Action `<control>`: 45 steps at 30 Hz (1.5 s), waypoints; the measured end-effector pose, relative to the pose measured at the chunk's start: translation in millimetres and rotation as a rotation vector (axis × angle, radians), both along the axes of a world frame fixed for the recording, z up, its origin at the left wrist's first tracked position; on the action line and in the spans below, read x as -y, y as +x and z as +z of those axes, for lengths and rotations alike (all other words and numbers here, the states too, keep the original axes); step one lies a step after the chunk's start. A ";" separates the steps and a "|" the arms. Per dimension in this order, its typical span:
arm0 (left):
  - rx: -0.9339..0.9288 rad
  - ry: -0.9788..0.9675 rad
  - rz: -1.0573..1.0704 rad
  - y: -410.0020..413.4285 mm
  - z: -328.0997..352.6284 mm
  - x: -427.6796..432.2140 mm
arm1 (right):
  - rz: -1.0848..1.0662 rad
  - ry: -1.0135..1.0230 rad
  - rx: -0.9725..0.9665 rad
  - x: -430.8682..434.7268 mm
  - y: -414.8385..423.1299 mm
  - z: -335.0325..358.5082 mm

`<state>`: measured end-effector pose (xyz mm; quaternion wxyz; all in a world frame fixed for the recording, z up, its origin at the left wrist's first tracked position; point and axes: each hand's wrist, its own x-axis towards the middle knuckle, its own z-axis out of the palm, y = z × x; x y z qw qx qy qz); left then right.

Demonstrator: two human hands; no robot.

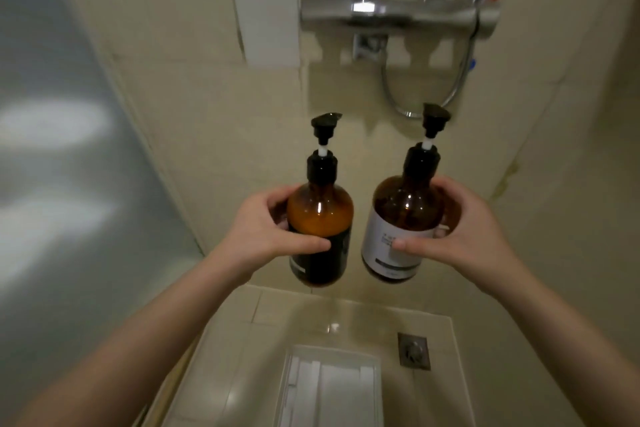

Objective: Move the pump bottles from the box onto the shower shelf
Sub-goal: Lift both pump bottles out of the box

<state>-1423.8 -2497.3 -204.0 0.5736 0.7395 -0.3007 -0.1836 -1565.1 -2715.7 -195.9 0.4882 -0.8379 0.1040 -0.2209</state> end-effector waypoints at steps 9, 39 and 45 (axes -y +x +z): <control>0.018 -0.090 -0.049 -9.4 223.2 -4.8 | 0.007 -0.080 -0.025 -3.5 -26.2 230.7; 0.156 -0.153 -0.167 -33.1 472.0 -4.8 | -0.173 -0.144 0.078 -41.8 -89.5 467.7; 0.162 -0.175 -0.257 -26.1 479.0 48.3 | -0.271 -0.153 0.057 -19.2 -98.4 471.1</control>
